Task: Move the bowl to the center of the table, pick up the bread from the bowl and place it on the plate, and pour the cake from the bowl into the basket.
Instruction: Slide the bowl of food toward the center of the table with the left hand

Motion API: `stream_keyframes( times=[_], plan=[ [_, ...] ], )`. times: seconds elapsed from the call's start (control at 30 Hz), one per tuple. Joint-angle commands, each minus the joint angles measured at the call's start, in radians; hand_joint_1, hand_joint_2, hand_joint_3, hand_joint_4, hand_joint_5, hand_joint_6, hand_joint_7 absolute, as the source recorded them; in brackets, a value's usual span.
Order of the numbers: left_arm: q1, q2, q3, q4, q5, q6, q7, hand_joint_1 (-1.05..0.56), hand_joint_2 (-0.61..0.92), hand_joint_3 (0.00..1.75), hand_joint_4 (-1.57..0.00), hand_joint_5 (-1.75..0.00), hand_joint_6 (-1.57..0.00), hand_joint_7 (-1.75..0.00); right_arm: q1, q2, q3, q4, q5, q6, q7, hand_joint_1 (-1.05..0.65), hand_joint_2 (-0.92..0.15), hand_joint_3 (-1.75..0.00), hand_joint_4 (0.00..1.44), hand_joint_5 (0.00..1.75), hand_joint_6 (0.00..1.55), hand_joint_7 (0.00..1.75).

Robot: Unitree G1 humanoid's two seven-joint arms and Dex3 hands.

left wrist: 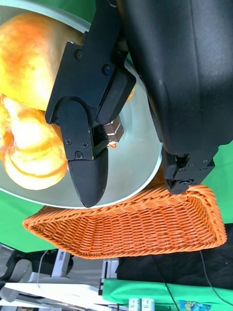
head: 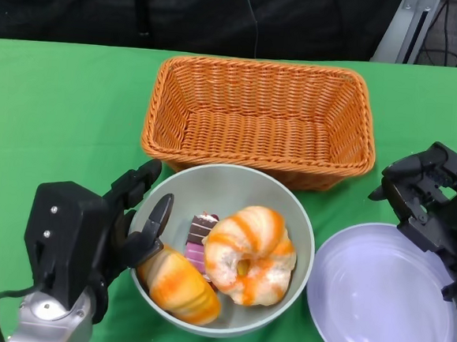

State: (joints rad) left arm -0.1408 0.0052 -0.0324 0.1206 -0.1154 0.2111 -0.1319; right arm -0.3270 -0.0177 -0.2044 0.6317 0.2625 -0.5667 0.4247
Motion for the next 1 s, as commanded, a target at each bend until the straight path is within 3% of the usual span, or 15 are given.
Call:
stream_keyframes(
  times=[0.03,0.73,1.0],
  plan=[
    [-0.012,0.005,-0.005,0.000,0.002,-0.001,-0.015,-0.81,0.92,0.65,-0.20,-0.01,-0.16,0.00,0.014,-0.012,0.000,-0.015,0.012,0.006,0.005,-0.14,-0.87,-0.42,0.77,1.47,0.72,1.11],
    [0.001,0.028,0.041,-0.016,0.023,-0.083,0.012,-0.80,0.92,0.62,-0.26,-0.03,-0.22,-0.02,0.014,-0.015,0.000,-0.012,0.008,0.010,0.009,-0.14,-0.90,-0.38,0.76,1.47,0.72,1.10],
    [0.017,0.016,0.080,-0.041,0.065,-0.166,0.103,-0.77,0.92,0.49,-0.37,-0.06,-0.32,-0.04,0.017,-0.013,0.002,-0.011,0.000,0.007,-0.004,-0.14,-0.91,-0.36,0.77,1.45,0.73,1.08]
  ],
)
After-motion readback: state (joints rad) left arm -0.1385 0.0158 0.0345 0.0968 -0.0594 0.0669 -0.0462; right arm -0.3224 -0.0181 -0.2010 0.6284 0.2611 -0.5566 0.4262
